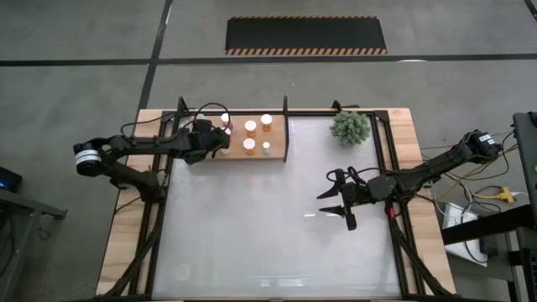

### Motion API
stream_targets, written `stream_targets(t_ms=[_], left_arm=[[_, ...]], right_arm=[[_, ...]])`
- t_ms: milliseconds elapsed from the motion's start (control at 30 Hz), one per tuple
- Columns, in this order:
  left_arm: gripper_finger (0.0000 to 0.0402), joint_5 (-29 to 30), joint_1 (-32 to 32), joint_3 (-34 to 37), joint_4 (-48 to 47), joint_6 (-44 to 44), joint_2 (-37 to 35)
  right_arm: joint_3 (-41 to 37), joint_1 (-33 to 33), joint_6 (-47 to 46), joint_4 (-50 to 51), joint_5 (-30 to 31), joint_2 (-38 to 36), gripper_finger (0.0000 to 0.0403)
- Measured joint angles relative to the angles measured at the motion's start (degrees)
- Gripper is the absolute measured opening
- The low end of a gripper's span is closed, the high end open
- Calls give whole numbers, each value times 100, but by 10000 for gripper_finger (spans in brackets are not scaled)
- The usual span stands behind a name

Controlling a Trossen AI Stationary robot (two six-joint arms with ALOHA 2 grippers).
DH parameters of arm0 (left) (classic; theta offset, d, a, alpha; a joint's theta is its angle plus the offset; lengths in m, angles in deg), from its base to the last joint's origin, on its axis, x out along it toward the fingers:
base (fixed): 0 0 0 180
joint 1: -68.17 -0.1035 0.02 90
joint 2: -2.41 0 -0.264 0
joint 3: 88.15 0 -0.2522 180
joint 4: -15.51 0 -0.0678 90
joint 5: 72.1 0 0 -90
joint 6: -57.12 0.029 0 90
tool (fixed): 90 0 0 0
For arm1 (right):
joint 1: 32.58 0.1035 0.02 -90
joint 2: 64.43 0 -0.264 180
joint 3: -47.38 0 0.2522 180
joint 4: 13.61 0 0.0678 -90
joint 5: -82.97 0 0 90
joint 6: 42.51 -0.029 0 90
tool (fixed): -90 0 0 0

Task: Pick and place medicine bottles onto shelf by color
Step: Put the transparent pill bottle on the shelf, then return to Home Position

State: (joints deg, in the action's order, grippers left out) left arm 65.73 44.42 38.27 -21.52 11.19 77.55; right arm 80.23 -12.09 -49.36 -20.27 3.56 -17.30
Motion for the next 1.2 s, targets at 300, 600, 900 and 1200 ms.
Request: stream_targets(t_ms=[300,600,900,1200], left_arm=[[177,-24,0,0,15,0,0],[242,-65,2,-45,-14,198,-27],[248,-1046,23,-624,-152,1214,-664],[248,-1488,932,-1187,-871,1811,-2063]], right_arm=[[0,0,0,0,0,0,173],[0,0,-25,1,0,0,173],[0,0,76,0,0,0,173],[0,-2,417,-2,0,0,173]])
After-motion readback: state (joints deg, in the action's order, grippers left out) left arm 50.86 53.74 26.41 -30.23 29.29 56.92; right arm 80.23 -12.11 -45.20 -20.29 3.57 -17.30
